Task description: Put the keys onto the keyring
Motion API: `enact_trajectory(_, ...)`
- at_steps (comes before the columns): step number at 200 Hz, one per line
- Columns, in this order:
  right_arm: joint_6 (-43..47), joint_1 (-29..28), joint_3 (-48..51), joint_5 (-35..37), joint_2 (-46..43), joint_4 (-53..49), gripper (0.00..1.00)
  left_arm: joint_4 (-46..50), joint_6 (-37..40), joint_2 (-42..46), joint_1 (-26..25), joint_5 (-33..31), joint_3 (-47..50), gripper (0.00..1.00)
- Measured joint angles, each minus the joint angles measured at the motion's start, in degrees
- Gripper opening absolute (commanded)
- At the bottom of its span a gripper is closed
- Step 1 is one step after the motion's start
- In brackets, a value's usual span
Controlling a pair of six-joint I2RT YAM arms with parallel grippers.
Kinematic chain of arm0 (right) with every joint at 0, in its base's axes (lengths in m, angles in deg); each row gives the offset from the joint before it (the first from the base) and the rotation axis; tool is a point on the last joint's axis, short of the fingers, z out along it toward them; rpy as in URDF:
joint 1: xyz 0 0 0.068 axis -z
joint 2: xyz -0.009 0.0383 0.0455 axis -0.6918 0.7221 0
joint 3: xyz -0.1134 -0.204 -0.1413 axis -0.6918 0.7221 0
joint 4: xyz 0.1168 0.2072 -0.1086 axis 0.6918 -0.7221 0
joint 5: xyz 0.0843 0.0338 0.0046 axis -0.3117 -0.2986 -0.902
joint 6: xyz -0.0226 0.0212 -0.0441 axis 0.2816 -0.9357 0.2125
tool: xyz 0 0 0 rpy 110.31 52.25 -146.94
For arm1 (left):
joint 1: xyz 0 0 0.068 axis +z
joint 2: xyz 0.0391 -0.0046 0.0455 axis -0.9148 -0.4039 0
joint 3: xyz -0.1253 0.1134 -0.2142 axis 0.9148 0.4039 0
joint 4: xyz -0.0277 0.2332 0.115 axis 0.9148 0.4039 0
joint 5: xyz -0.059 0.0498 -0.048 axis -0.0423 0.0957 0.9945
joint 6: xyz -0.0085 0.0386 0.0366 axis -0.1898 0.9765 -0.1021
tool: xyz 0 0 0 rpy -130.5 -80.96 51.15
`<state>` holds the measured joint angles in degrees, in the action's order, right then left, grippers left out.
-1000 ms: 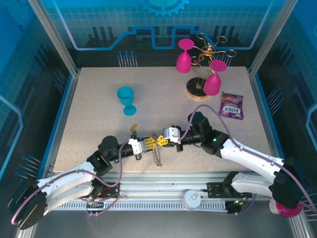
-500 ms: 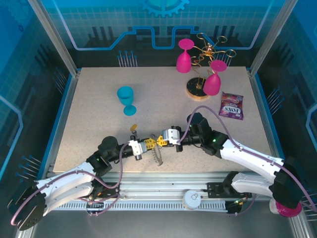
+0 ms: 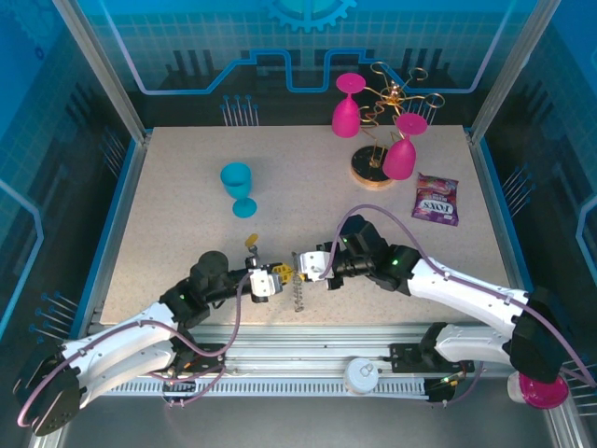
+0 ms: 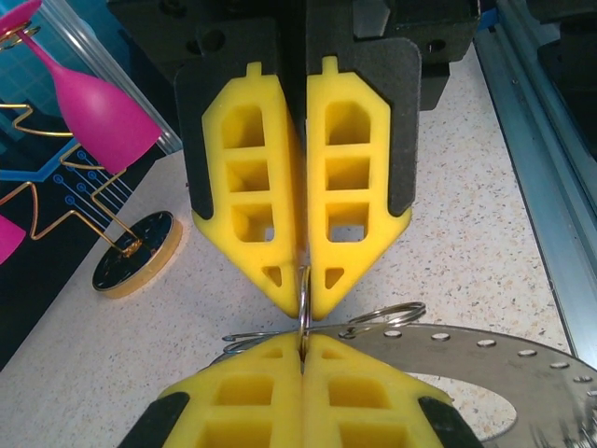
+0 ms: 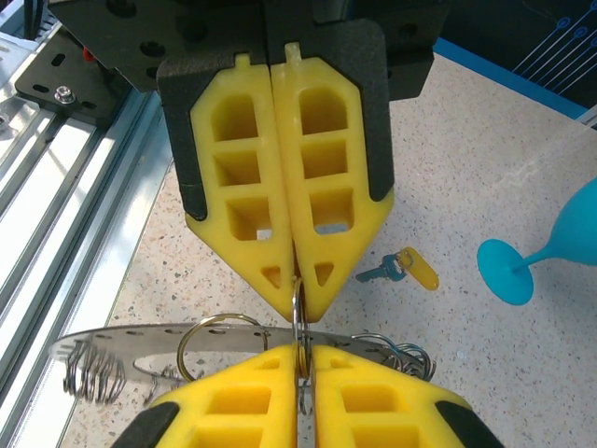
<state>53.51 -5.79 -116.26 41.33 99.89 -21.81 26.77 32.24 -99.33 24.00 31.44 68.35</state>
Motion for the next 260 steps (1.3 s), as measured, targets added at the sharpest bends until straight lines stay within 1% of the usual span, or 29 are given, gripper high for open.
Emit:
enact_trajectory(38,0.0,-0.4,0.0,0.3,0.0,0.0,0.14,0.6,0.7,-0.9,0.0,0.0,-0.3,0.0)
enact_trajectory(90,0.5,-1.1,-0.1,1.0,0.9,0.0,0.07,1.3,1.1,-1.7,0.0,0.0,-0.3,0.0)
enact_trajectory(108,0.8,-1.5,-0.2,1.7,1.5,0.0,0.0,2.1,1.1,-1.8,0.0,0.0,-0.3,0.0)
enact_trajectory(138,1.5,-2.6,-0.2,4.2,1.9,0.0,0.0,3.1,1.1,-1.8,0.1,-0.3,-0.3,0.0)
enact_trajectory(146,1.7,-2.8,-0.1,4.9,1.8,0.2,0.0,3.1,1.1,-1.8,0.1,-0.5,-0.3,0.15)
enact_trajectory(157,2.0,-3.1,0.3,6.2,1.7,1.4,0.0,2.8,1.2,-1.8,0.0,-0.8,-0.3,0.34)
enact_trajectory(162,2.1,-3.3,0.9,6.9,1.5,2.3,0.0,2.2,0.7,-1.7,0.0,-0.9,-0.3,0.39)
enact_trajectory(169,2.3,-3.5,1.8,7.8,1.1,3.4,0.0,1.4,0.7,-1.3,0.0,-1.0,-0.3,0.43)
enact_trajectory(178,2.6,-3.7,3.3,9.1,0.6,5.0,0.0,0.7,0.2,-0.7,0.0,-1.4,-0.2,0.46)
enact_trajectory(211,4.6,-4.8,8.9,13.6,-1.1,12.4,0.0,-0.7,-2.9,4.1,0.0,-4.4,0.8,0.47)
enact_trajectory(219,5.1,-4.8,10.1,14.4,-1.2,14.2,0.0,-0.9,-4.3,5.6,0.0,-5.6,1.3,0.5)
enact_trajectory(227,5.6,-4.9,10.9,15.2,-1.3,15.8,0.0,-1.2,-6.2,7.3,0.0,-7.4,1.9,0.53)
enact_trajectory(252,7.2,-4.9,12.3,17.1,-1.3,19.8,0.0,-1.8,-14.5,12.6,0.0,-15.6,3.6,0.53)
enact_trajectory(260,7.6,-4.9,12.5,17.5,-1.3,20.5,0.0,-1.6,-17.5,14.0,0.0,-18.6,3.8,0.54)
